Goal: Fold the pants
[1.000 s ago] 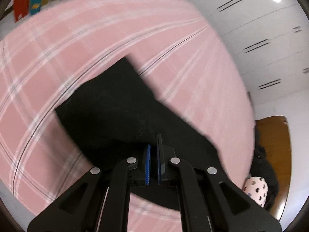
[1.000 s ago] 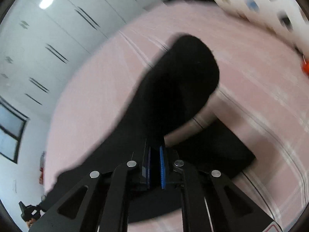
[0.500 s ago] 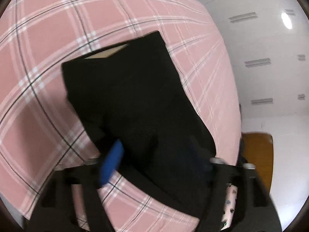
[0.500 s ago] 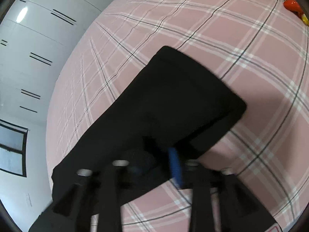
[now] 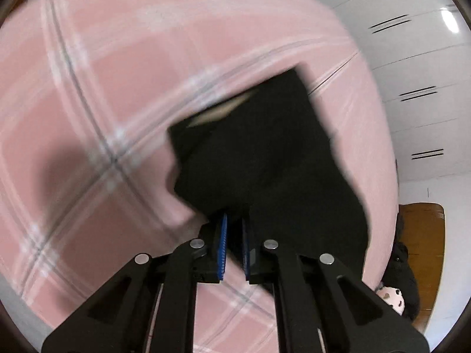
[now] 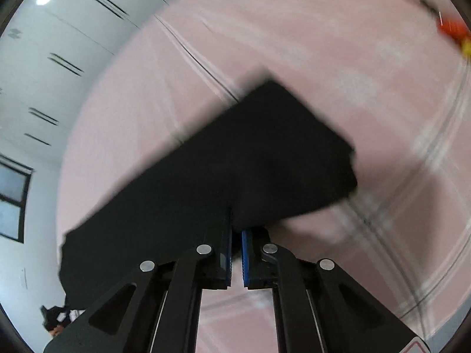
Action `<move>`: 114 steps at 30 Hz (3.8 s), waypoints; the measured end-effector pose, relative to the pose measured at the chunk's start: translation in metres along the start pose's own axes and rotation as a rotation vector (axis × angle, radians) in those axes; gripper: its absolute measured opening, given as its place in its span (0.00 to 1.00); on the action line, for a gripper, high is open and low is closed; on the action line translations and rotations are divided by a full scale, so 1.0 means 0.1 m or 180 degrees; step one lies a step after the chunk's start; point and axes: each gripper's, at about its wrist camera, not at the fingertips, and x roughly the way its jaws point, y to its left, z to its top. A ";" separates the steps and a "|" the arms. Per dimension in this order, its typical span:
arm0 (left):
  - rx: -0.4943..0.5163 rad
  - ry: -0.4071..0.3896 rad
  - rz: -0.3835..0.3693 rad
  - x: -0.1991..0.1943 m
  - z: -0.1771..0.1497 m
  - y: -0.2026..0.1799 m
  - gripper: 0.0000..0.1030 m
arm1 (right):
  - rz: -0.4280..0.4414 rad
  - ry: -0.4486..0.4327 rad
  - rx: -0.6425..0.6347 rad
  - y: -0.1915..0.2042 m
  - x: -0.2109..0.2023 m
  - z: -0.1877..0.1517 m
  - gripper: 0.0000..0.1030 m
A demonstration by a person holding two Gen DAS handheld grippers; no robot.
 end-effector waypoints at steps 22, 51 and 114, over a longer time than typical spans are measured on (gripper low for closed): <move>0.0788 -0.0303 0.0380 -0.08 0.01 -0.07 0.09 | -0.0069 -0.0084 -0.0142 -0.04 0.03 0.40 0.08; 0.1743 -0.0268 0.0480 -0.21 -2.41 -1.42 0.68 | 0.0341 -0.0492 0.0271 0.03 0.00 0.59 0.17; 0.0630 -0.0594 0.0105 -0.45 -0.96 -0.48 0.74 | 0.0245 0.0351 -0.1248 2.12 0.62 -1.01 0.21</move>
